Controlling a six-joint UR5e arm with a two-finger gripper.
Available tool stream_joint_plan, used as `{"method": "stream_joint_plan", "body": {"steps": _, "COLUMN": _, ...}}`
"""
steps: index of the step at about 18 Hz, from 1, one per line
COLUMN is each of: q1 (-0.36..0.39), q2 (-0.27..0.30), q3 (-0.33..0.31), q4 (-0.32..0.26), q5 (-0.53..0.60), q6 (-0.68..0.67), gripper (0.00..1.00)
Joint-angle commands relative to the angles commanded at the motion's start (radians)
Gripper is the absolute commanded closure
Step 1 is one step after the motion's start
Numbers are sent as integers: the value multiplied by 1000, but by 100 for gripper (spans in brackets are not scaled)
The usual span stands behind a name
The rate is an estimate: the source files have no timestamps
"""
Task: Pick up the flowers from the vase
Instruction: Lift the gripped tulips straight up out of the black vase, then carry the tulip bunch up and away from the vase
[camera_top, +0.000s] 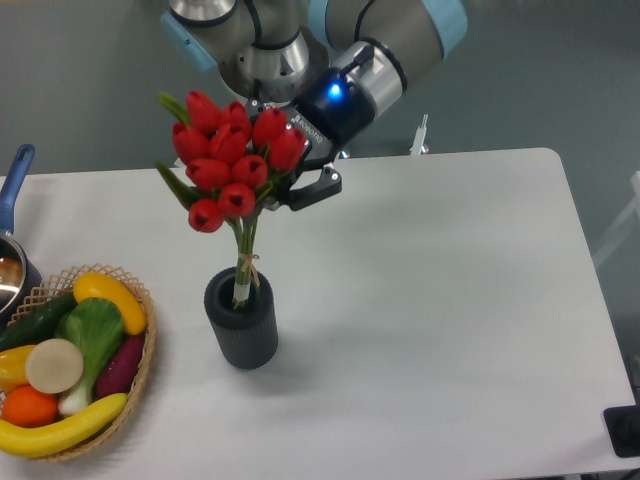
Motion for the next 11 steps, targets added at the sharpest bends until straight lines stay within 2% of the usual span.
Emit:
{"method": "stream_joint_plan", "body": {"steps": 3, "q1": 24, "q2": 12, "q3": 6, "q4": -2, "q5": 0, "q6": -25, "gripper": 54}}
{"method": "stream_joint_plan", "body": {"steps": 7, "q1": 122, "q2": 9, "q3": 11, "q4": 3, "q5": 3, "q6": -11, "gripper": 54}}
{"method": "stream_joint_plan", "body": {"steps": 11, "q1": 213, "q2": -32, "q3": 18, "q4": 3, "q5": 5, "q6": 78, "gripper": 54}}
